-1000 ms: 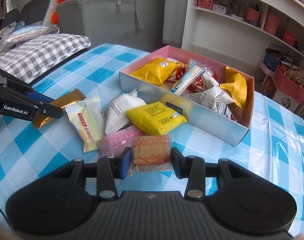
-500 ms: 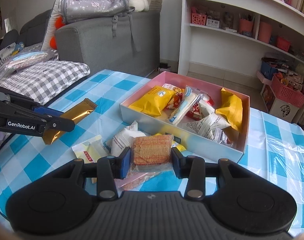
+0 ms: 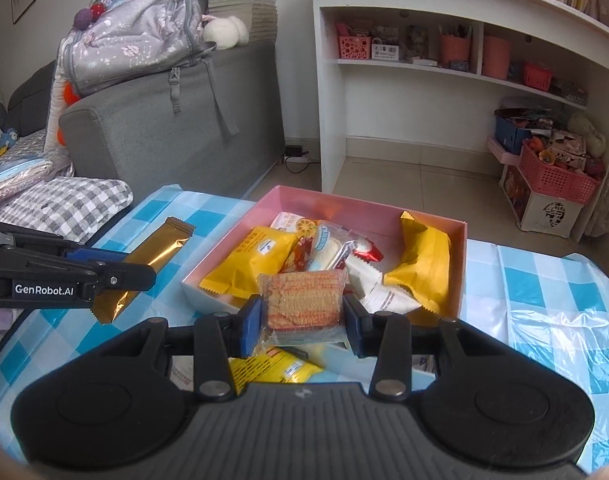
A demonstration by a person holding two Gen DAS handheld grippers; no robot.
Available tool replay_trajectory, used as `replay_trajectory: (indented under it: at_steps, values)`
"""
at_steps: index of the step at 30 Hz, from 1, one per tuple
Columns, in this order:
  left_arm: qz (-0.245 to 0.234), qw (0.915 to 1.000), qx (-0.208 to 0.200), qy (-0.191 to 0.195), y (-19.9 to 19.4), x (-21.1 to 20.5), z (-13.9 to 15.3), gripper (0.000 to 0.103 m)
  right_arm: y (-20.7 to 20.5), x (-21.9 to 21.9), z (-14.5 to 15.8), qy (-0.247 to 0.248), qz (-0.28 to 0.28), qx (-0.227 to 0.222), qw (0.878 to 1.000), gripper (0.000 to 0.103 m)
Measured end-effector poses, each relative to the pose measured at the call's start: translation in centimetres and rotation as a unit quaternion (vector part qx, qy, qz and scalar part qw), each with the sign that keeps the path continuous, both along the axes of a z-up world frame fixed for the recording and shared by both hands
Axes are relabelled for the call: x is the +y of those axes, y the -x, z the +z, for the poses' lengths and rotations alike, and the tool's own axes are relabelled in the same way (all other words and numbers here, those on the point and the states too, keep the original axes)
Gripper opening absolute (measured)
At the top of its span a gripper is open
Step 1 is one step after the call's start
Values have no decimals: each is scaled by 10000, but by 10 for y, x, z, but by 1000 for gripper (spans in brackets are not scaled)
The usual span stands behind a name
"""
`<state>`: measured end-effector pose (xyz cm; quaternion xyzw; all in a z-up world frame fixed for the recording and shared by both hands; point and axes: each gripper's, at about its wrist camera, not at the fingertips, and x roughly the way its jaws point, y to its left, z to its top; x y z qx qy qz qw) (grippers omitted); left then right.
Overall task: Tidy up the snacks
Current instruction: 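Carry the gold bar and wafer pack toward the pink box with both grippers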
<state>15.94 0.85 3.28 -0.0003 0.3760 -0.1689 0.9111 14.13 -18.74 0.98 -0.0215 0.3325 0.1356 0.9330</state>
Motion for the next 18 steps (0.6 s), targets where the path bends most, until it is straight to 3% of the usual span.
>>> replay_trajectory:
  at_steps: [8, 14, 18]
  values:
    - [-164, 9997, 16, -153, -62, -40, -7, 26, -59, -22, -5, -480, -546, 361, 9967, 39]
    - [76, 9993, 340, 98, -103, -50, -21, 26, -88, -27, -14, -940, -754, 592, 9909, 39]
    - [110, 9991, 409, 40, -115, -54, -28, 26, -95, -27, -18, -1026, -851, 677, 9888, 39]
